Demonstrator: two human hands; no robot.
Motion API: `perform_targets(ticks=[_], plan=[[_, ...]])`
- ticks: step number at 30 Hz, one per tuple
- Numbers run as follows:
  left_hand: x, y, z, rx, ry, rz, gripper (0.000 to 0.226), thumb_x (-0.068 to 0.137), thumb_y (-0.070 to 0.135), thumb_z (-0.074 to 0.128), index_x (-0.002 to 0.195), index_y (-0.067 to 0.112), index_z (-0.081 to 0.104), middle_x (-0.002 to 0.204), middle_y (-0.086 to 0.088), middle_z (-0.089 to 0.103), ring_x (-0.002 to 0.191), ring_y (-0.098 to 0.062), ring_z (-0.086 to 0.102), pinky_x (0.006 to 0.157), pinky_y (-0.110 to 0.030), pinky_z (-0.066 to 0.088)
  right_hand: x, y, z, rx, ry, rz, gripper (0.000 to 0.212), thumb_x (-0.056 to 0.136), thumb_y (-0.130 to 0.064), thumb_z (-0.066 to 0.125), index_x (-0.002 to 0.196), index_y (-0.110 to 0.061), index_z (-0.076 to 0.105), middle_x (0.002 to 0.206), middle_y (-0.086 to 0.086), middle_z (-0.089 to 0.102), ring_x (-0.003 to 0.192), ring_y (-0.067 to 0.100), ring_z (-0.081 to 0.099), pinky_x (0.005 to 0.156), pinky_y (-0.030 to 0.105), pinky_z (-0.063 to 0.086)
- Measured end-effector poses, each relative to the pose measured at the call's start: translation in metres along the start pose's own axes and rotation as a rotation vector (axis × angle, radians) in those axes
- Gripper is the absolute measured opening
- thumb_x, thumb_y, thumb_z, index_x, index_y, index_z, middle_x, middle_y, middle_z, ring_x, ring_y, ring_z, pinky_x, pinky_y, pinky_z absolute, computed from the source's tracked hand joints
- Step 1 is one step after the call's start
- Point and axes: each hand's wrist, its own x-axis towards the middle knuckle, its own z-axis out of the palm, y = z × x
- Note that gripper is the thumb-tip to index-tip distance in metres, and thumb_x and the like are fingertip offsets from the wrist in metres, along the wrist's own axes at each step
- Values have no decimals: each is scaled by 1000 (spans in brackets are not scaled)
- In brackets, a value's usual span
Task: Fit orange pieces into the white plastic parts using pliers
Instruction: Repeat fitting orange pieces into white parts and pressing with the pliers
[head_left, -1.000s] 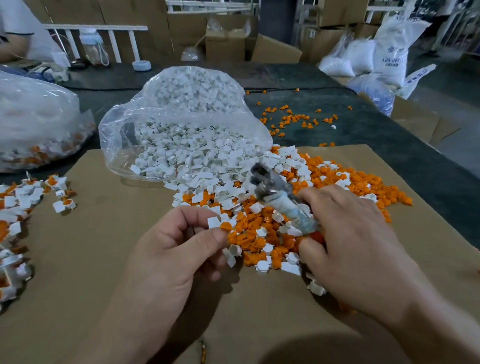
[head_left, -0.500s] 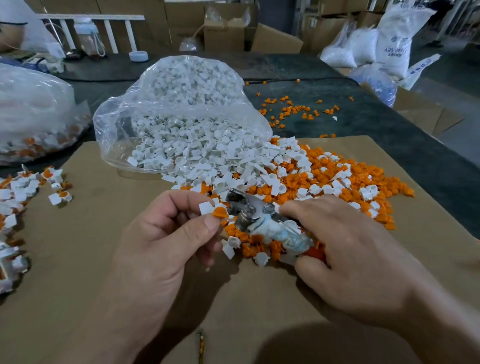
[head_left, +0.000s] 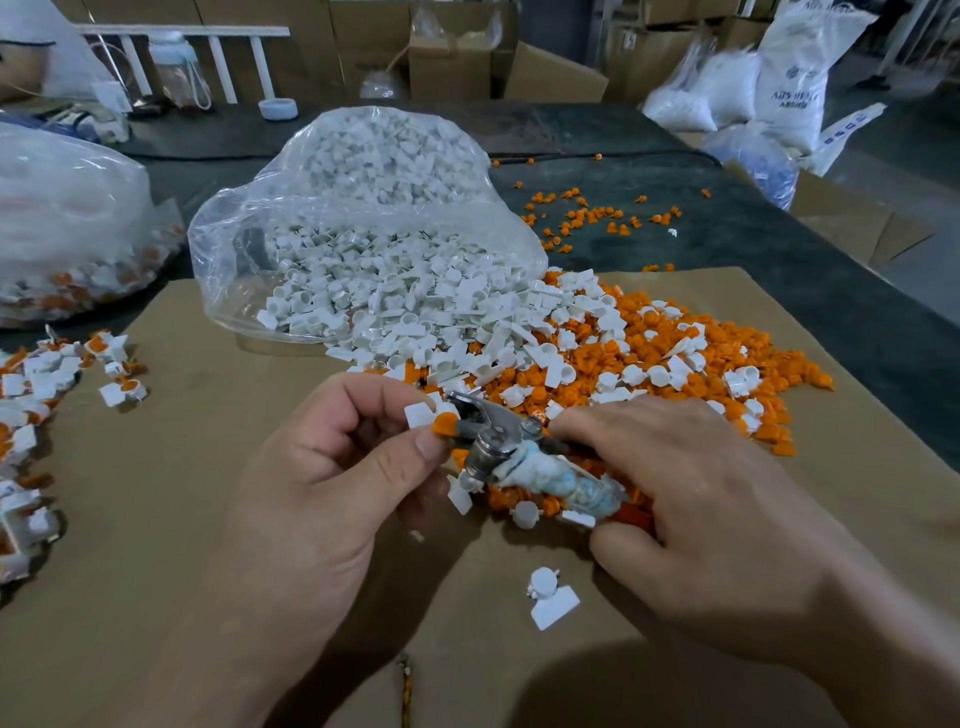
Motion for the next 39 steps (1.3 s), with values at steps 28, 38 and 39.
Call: perform_targets(ticks=[28, 38, 39], plan=[[-1, 4, -5, 1, -90, -24, 13, 74, 29, 73, 86, 24, 73, 71, -3, 66, 63, -14, 64, 55, -23, 54, 0, -2, 7, -49, 47, 47, 44, 80, -61, 25, 82, -32, 58, 73, -14, 56, 70, 9, 52, 59, 31, 44], [-3, 7, -1, 396, 55, -242, 9, 79, 27, 73, 72, 28, 68, 70, 11, 74, 61, -1, 66, 64, -34, 47, 15, 11, 19, -242, 41, 113, 74, 73, -81, 27, 124, -32, 52, 105, -10, 58, 94, 13, 46, 82, 35, 37], [-4, 7, 2, 395, 48, -257, 16, 80, 20, 73, 67, 26, 66, 75, 14, 75, 68, 4, 68, 65, -32, 46, 16, 11, 20, -252, 37, 121, 75, 73, -81, 28, 125, -32, 51, 107, -10, 57, 97, 14, 46, 83, 35, 35]])
